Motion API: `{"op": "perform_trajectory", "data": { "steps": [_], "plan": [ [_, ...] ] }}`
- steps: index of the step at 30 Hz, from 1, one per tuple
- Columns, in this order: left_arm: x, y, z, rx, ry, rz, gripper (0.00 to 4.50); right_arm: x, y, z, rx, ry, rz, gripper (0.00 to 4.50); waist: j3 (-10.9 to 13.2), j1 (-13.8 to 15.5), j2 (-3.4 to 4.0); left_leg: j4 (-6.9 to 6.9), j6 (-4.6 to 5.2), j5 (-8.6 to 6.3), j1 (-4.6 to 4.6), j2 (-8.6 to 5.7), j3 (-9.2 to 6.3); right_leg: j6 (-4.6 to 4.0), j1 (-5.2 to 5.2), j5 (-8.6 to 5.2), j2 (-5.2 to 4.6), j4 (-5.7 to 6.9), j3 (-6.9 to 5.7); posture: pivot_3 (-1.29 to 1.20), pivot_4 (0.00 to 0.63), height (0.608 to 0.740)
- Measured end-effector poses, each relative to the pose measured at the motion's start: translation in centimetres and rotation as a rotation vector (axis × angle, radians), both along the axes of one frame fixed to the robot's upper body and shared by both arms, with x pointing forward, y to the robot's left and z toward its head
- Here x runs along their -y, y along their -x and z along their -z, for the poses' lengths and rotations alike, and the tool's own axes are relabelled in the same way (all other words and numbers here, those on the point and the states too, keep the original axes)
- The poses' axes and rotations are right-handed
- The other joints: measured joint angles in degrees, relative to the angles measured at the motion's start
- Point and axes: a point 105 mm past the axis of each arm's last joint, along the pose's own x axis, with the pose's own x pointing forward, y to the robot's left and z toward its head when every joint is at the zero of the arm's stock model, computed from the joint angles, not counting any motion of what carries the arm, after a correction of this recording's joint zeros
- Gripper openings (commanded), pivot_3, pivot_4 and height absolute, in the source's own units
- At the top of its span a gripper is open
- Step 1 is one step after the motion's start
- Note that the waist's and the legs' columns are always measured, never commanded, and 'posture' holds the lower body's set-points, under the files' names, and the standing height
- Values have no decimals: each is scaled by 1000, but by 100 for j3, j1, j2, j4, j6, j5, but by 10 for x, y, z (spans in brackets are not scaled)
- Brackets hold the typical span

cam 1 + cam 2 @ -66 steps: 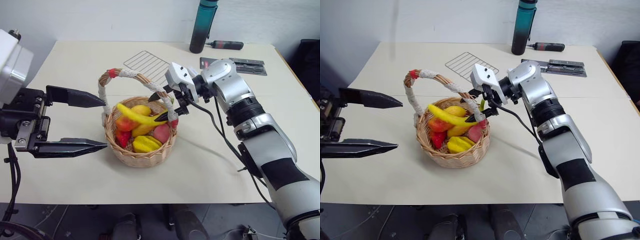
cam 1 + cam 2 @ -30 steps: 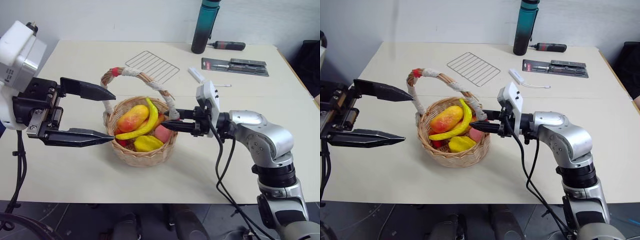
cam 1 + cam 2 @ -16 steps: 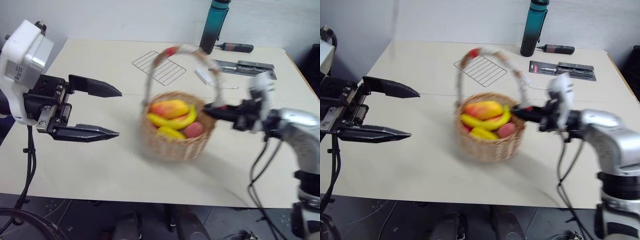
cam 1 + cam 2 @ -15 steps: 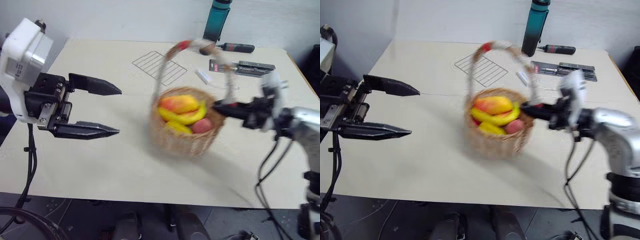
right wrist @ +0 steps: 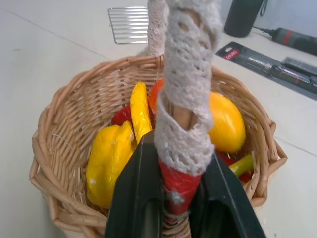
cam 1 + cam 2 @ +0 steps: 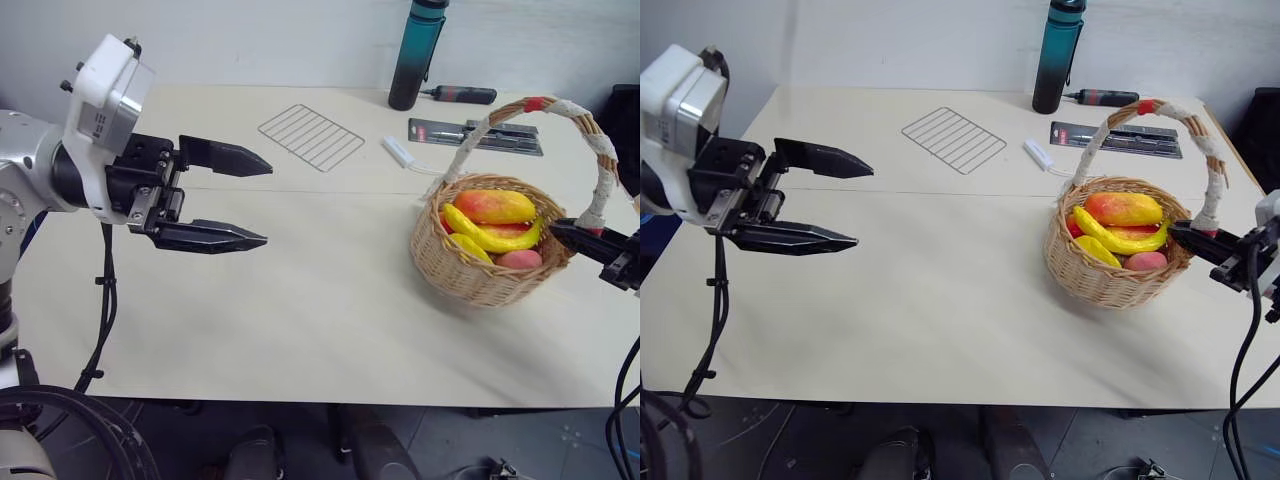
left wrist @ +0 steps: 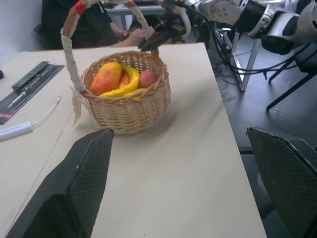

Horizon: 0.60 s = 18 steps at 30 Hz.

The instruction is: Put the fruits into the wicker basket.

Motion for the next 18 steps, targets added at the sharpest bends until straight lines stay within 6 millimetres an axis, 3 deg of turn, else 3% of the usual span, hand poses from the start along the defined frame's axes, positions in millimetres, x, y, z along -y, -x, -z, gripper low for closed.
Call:
{"op": "perform_trajectory", "data": {
  "steps": [3,7,12,14,18],
  "plan": [
    [0,-8,0,-3,29,-20,4500,9,8,3,-19,-38,28,2445,-2,4,3,-1,5,3,-2,-4,1,2,0,2,-3,0,2,0,150,740],
    [0,-12,4,-39,50,6,4500,23,32,-13,-16,-17,40,3802,-1,16,7,-6,5,3,-4,-5,0,3,-4,1,-3,-1,0,0,150,740],
    [-7,-10,10,-82,28,40,4500,49,81,-58,-60,86,28,3802,0,6,4,-8,7,1,9,-2,-5,8,20,-2,1,-21,-5,0,150,740],
    [-9,-10,14,-103,25,47,4500,58,94,-65,-87,80,32,3802,5,-2,-9,-16,10,-2,54,2,-10,17,71,-8,3,-43,-9,0,150,740],
    [-10,-7,14,-109,27,63,4500,68,103,-63,-106,58,45,3802,1,-19,-20,-18,21,-16,76,-2,-2,27,99,-11,-3,-55,-1,0,150,740]
  ]
}}
